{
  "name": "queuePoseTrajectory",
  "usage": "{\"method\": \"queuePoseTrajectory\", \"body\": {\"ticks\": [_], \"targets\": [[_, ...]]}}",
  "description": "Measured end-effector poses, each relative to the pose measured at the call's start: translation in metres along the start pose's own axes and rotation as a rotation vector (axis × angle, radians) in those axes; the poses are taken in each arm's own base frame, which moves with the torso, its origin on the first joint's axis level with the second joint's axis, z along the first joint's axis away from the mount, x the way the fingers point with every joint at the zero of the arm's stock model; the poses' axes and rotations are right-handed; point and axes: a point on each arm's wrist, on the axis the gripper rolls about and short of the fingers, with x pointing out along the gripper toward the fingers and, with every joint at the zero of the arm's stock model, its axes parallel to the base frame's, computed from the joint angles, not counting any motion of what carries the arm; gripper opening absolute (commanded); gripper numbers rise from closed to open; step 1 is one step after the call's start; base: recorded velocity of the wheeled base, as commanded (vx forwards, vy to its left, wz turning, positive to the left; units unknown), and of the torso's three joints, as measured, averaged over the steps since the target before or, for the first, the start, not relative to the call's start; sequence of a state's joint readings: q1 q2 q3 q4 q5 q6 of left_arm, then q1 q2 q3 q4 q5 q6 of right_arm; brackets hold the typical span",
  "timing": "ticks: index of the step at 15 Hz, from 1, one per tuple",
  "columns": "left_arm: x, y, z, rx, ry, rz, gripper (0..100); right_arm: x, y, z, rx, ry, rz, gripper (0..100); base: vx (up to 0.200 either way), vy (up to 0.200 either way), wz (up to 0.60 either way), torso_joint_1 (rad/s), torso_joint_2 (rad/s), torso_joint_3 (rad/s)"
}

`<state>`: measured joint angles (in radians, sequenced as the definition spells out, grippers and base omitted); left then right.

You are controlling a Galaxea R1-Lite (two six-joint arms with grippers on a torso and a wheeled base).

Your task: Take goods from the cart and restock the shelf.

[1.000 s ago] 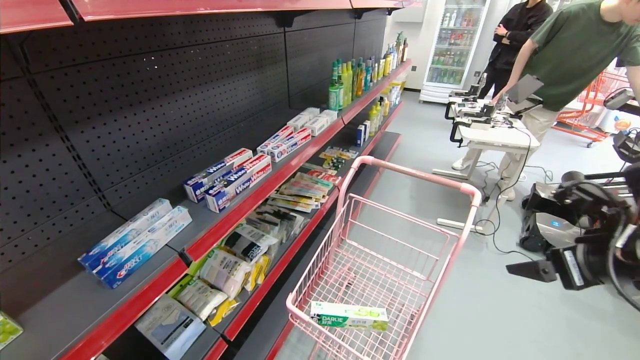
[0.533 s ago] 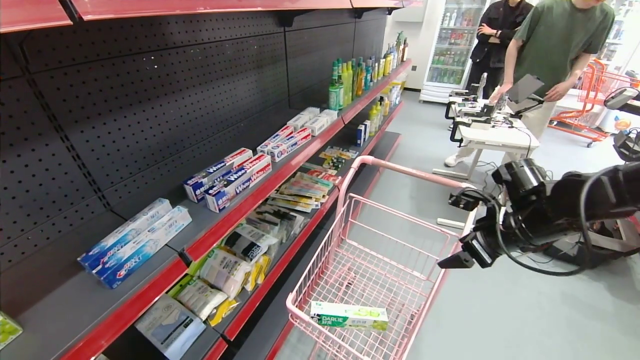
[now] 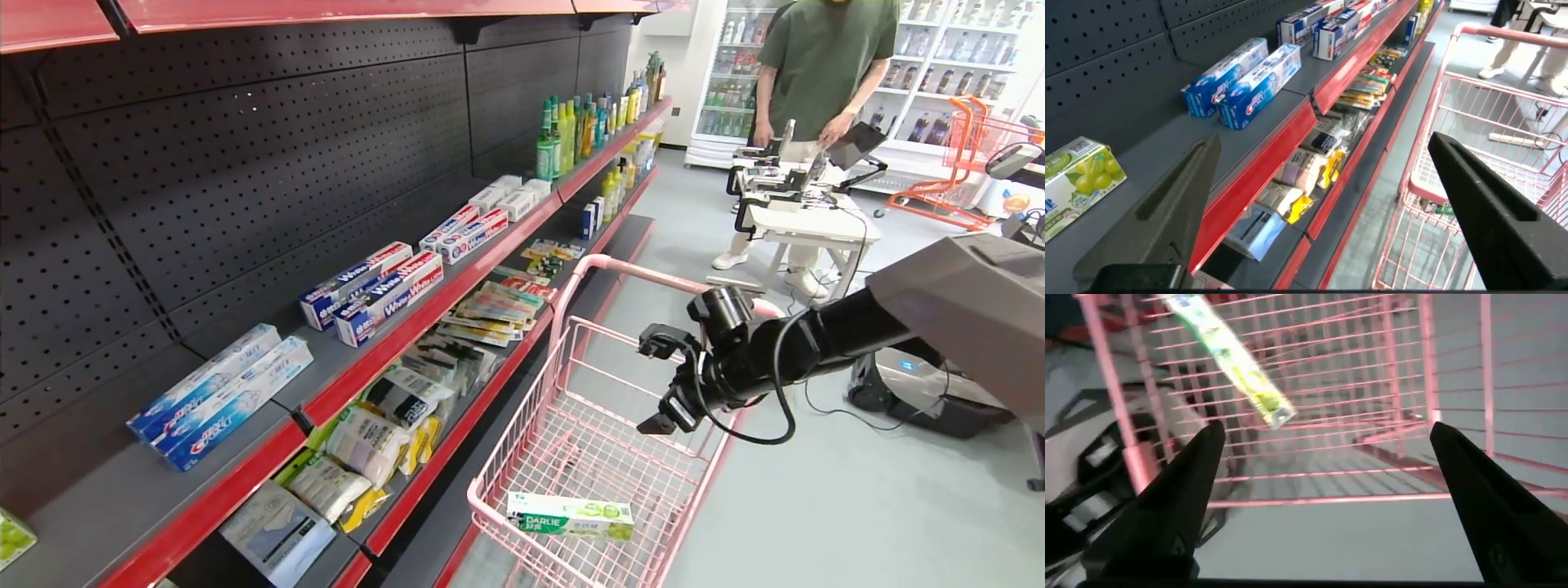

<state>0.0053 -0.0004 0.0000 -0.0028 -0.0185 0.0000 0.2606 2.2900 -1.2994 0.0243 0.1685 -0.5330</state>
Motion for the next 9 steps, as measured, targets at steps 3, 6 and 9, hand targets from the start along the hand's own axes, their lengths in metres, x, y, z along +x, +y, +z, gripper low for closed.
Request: {"method": "queuePoseTrajectory", "body": {"ticks": [3, 6, 9], "targets": [[0.0, 0.0, 0.0, 0.0, 0.0, 0.0, 100, 0.026, 0.026, 0.006, -0.064, 0.018, 0.028, 100, 0.0, 0.0, 0.0, 0.0, 0.0, 0.0], [0.0, 0.0, 0.0, 0.0, 0.0, 0.001, 100, 0.04, 0.045, 0.014, -0.093, -0.008, 0.112, 100, 0.0, 0.0, 0.0, 0.0, 0.0, 0.0], [0.0, 0.0, 0.0, 0.0, 0.0, 0.0, 100, 0.056, 0.058, 0.01, -0.107, 0.018, 0.152, 100, 0.0, 0.0, 0.0, 0.0, 0.0, 0.0]]}}
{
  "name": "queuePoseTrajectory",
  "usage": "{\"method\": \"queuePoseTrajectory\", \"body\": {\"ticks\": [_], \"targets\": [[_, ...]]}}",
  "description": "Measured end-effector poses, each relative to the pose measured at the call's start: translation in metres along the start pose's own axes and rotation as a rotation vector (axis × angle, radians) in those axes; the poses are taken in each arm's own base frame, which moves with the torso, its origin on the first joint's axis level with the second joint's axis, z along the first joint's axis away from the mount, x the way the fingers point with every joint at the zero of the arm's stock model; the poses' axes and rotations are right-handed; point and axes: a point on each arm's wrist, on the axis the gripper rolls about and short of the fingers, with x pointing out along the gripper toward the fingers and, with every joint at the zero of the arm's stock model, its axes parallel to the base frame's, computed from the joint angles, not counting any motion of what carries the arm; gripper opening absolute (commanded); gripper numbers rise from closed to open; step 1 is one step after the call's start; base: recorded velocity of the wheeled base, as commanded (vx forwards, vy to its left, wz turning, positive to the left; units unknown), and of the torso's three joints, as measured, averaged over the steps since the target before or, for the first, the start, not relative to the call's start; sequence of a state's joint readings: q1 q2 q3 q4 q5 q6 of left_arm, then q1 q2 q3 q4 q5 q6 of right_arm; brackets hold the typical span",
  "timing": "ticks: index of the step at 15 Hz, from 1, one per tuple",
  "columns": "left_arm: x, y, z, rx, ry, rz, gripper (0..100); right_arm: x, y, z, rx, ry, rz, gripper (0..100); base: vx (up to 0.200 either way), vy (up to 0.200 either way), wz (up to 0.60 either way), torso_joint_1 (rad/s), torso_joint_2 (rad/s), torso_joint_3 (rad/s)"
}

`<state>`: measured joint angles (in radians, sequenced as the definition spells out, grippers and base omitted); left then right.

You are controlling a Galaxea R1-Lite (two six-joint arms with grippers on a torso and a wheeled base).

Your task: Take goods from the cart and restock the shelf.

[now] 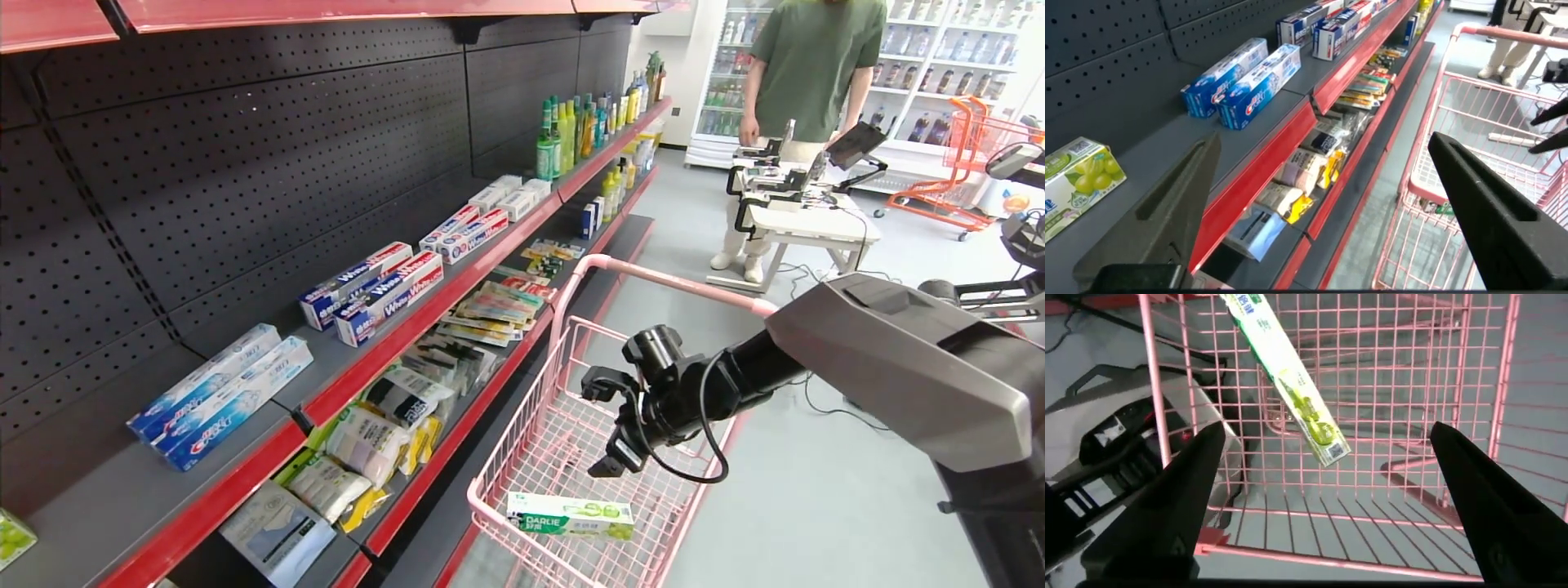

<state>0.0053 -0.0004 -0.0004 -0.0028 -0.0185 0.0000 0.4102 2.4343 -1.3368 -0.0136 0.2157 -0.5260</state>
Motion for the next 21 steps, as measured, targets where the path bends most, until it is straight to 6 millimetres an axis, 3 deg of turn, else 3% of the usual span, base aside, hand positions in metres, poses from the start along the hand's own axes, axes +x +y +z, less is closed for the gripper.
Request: {"method": "queuePoseTrajectory", "body": {"ticks": [6, 21], "targets": [[0.0, 0.0, 0.0, 0.0, 0.001, 0.001, 100, 0.014, 0.004, -0.011, 0.029, 0.04, 0.03, 100, 0.0, 0.0, 0.0, -0.061, 0.13, 0.071], [0.0, 0.0, 0.0, 0.0, 0.0, 0.0, 100, 0.016, 0.007, -0.015, -0.029, 0.055, 0.04, 100, 0.0, 0.0, 0.0, -0.146, 0.32, 0.169]]}}
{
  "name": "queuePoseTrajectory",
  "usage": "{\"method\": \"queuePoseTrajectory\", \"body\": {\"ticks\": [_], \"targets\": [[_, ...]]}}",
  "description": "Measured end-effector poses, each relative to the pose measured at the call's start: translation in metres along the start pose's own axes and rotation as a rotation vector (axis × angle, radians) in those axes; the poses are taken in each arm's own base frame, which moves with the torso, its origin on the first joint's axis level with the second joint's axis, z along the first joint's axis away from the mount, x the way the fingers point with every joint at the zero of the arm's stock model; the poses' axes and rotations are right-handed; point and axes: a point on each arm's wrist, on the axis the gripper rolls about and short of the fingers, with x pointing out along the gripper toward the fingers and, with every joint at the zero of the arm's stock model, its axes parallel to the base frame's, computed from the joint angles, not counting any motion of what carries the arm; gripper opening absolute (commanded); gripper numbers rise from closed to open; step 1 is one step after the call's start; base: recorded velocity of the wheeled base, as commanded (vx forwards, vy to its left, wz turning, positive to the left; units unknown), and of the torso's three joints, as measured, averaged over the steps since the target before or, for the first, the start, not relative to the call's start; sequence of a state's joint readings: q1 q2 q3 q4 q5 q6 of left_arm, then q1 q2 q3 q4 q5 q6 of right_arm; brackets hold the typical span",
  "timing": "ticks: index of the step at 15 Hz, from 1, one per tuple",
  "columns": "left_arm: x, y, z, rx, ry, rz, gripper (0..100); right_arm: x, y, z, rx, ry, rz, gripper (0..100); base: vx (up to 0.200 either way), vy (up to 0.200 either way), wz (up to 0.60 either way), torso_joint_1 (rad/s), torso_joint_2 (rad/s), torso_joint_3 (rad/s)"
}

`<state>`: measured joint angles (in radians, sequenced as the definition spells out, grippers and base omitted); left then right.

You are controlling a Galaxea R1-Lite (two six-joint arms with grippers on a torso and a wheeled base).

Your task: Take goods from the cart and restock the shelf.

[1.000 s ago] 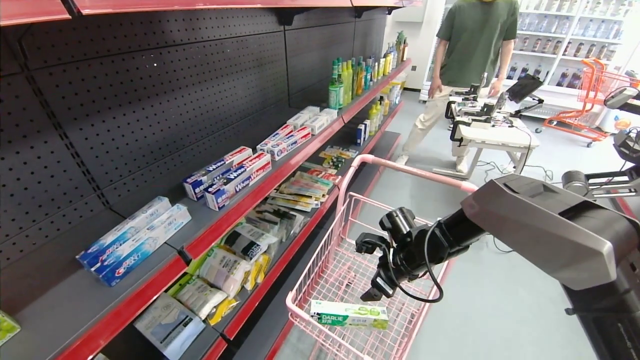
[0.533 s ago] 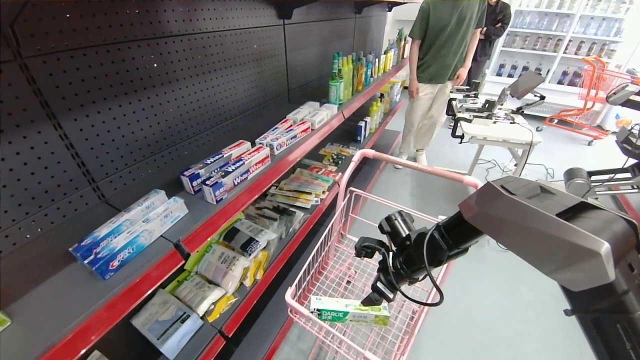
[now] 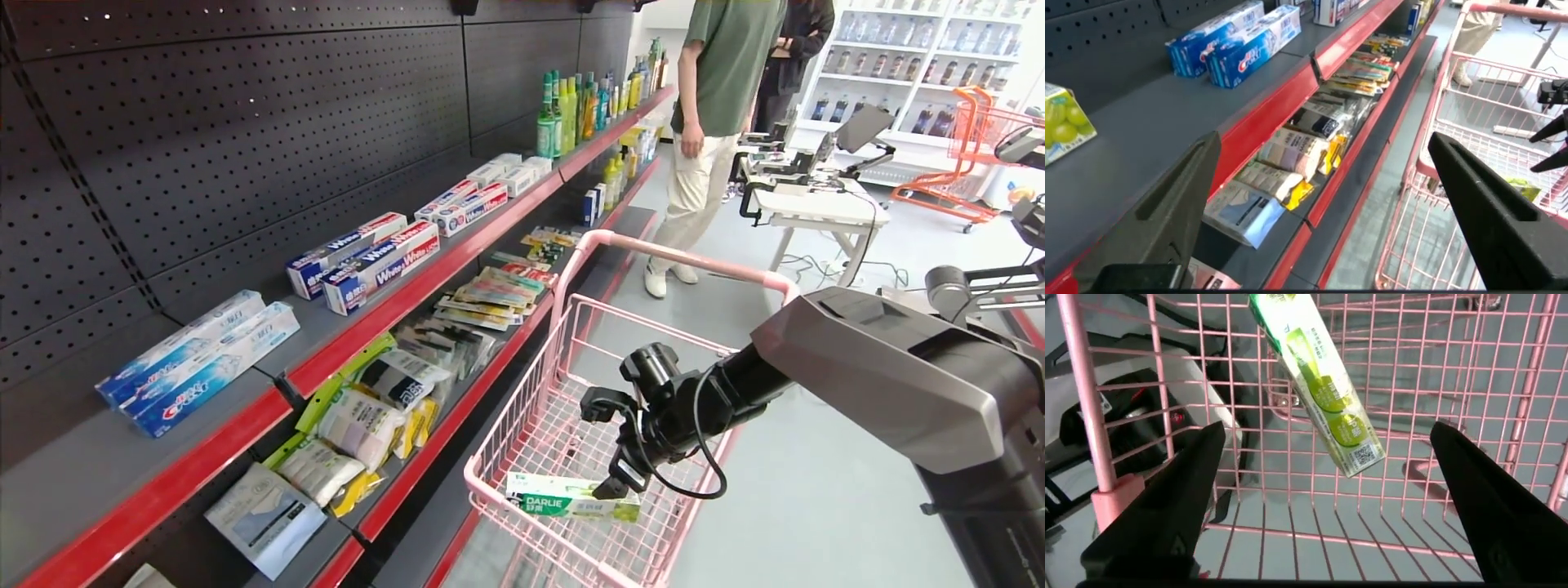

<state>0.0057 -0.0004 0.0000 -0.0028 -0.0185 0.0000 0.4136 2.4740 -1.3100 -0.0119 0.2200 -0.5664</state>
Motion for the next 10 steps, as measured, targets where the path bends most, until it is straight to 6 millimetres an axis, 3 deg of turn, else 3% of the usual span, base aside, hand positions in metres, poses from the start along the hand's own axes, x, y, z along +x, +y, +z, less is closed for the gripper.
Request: {"method": "queuePoseTrajectory", "body": {"ticks": [10], "targets": [[0.0, 0.0, 0.0001, 0.0, 0.0, 0.0, 100, -0.0035, -0.0042, 0.0014, -0.006, -0.013, -0.01, 100, 0.0, 0.0, 0.0, -0.164, 0.37, 0.204]]}}
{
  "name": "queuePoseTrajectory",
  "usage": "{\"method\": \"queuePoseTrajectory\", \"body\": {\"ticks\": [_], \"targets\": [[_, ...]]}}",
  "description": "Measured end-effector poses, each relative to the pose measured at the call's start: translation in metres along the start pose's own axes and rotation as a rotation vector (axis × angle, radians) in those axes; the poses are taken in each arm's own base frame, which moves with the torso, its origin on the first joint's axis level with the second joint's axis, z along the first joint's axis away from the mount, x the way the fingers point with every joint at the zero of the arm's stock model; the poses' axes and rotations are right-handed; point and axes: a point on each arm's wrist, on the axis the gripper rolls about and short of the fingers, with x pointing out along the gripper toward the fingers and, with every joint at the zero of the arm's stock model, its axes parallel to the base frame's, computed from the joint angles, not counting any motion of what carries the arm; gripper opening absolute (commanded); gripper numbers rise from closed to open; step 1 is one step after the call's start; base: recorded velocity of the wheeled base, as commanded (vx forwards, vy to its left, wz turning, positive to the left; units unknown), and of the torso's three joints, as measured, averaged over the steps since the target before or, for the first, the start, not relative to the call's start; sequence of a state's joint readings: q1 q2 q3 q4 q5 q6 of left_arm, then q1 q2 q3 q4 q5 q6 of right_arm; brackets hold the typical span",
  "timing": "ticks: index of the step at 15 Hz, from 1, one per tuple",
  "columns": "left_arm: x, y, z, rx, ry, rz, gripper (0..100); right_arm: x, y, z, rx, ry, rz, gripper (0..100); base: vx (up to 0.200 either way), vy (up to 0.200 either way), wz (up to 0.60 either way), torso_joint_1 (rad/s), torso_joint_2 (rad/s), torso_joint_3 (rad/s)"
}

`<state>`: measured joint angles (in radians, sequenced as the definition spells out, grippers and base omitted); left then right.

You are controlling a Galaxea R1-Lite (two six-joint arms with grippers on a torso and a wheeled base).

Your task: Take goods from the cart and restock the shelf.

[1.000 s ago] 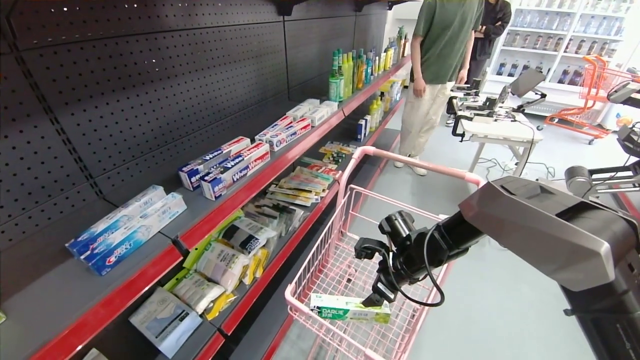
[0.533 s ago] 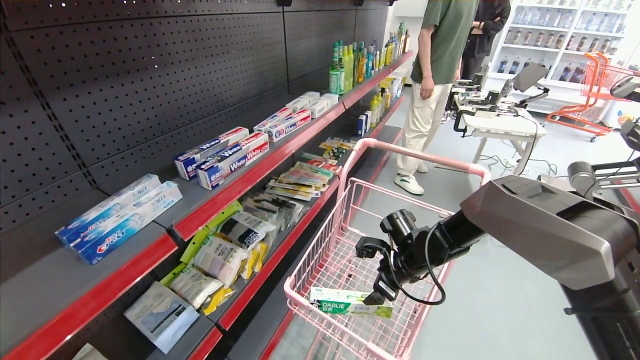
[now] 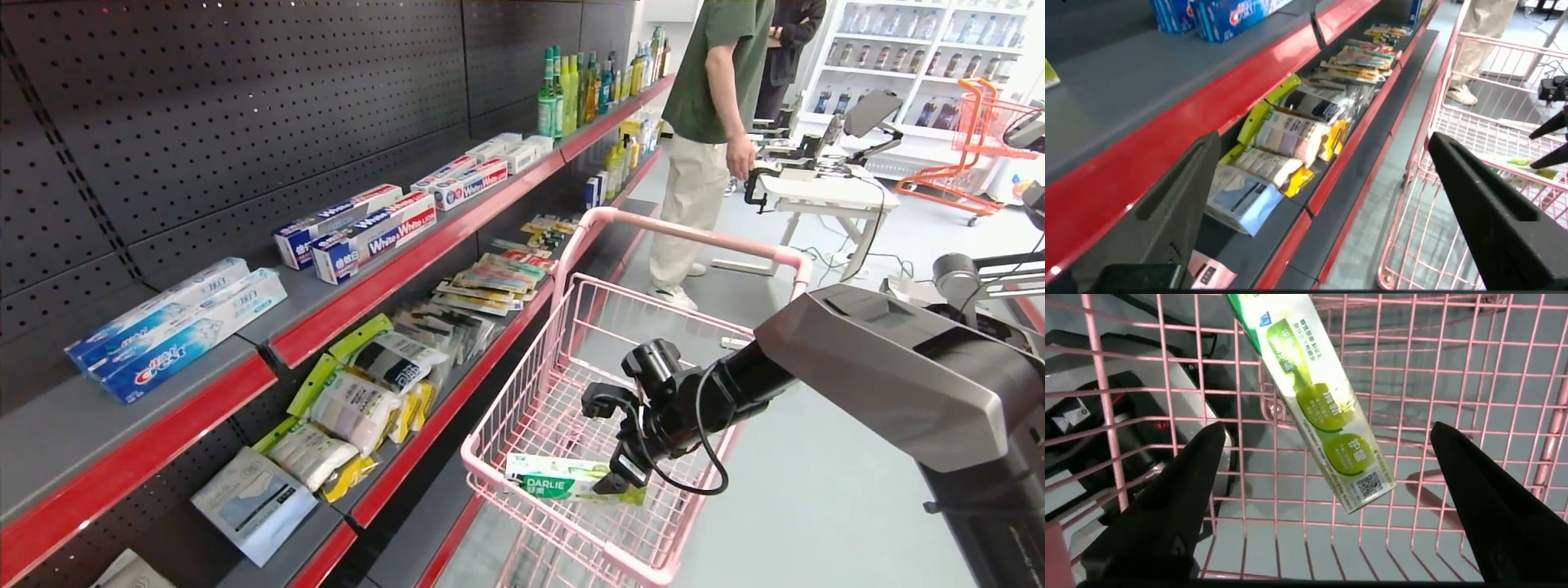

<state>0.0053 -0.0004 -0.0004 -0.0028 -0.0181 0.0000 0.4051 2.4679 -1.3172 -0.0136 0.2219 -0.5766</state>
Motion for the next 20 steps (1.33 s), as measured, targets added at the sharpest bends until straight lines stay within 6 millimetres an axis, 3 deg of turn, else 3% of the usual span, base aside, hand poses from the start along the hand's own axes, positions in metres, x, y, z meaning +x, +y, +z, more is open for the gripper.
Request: {"method": "queuePoseTrajectory", "body": {"ticks": [4, 12, 20], "targets": [[0.0, 0.0, 0.0, 0.0, 0.001, 0.0, 100, -0.003, -0.003, 0.004, -0.008, -0.044, 0.033, 100, 0.0, 0.0, 0.0, -0.193, 0.45, 0.249], [0.0, 0.0, 0.0, 0.0, 0.0, 0.0, 100, -0.002, -0.003, 0.003, -0.033, -0.064, 0.065, 100, 0.0, 0.0, 0.0, -0.014, 0.03, 0.018], [0.0, 0.0, 0.0, 0.0, 0.0, 0.0, 100, 0.018, -0.002, -0.002, -0.024, -0.079, 0.138, 100, 0.0, 0.0, 0.0, 0.0, 0.0, 0.0]]}}
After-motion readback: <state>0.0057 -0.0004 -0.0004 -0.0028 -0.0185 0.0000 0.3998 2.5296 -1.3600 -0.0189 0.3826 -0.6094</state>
